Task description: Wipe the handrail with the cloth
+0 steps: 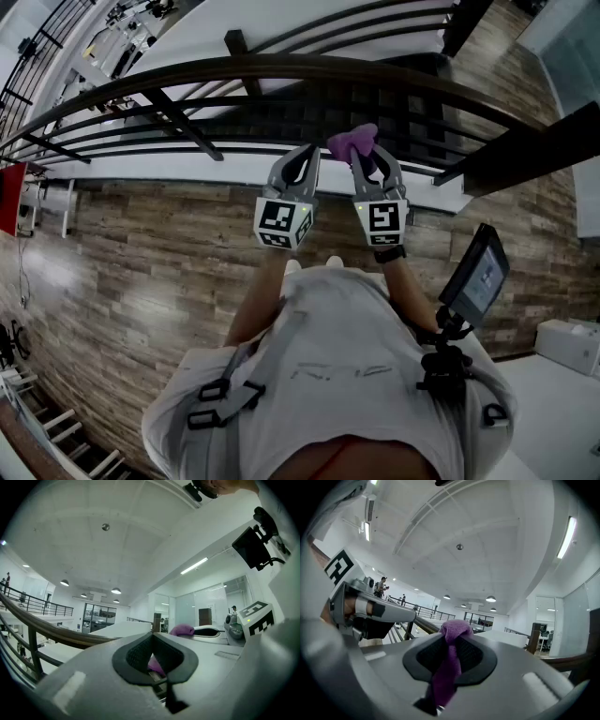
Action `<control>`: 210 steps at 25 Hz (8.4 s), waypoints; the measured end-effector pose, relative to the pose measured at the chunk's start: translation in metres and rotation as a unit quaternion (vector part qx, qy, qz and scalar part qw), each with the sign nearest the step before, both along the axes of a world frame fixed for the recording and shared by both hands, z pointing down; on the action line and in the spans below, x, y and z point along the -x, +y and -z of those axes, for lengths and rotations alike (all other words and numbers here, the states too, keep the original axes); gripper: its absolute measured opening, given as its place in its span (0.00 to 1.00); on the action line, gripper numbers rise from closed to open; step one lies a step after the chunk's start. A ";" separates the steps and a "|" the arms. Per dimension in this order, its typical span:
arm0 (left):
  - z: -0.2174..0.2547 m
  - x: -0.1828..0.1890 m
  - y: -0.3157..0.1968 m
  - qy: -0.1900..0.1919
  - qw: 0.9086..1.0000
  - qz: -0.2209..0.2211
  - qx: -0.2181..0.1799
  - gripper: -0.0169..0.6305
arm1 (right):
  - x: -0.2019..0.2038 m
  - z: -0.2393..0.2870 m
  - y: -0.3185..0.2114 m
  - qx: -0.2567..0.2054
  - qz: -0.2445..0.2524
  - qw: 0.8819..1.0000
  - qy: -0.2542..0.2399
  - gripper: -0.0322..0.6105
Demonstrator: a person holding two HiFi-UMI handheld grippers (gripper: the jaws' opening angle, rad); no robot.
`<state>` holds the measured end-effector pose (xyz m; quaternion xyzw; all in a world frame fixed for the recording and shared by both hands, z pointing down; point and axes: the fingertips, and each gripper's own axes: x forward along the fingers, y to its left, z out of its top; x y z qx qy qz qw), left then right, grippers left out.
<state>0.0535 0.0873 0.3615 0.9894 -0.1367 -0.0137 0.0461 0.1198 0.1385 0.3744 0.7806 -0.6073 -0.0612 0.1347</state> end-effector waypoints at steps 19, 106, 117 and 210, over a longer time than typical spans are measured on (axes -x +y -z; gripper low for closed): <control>-0.001 0.063 -0.086 -0.050 0.993 0.110 -0.014 0.03 | 0.045 0.022 -0.084 -0.027 0.090 0.996 0.006 0.15; 0.017 -0.115 -0.157 -0.045 0.989 -0.140 0.000 0.03 | -0.126 -0.063 -0.188 0.296 0.056 0.953 -0.041 0.13; 0.017 -0.202 -0.037 -0.053 0.960 -0.277 -0.006 0.03 | -0.243 -0.053 -0.050 0.249 -0.120 0.959 -0.066 0.13; -0.147 0.271 -0.422 -0.154 0.954 0.234 0.110 0.03 | 0.259 -0.302 -0.609 0.275 0.209 0.938 0.022 0.12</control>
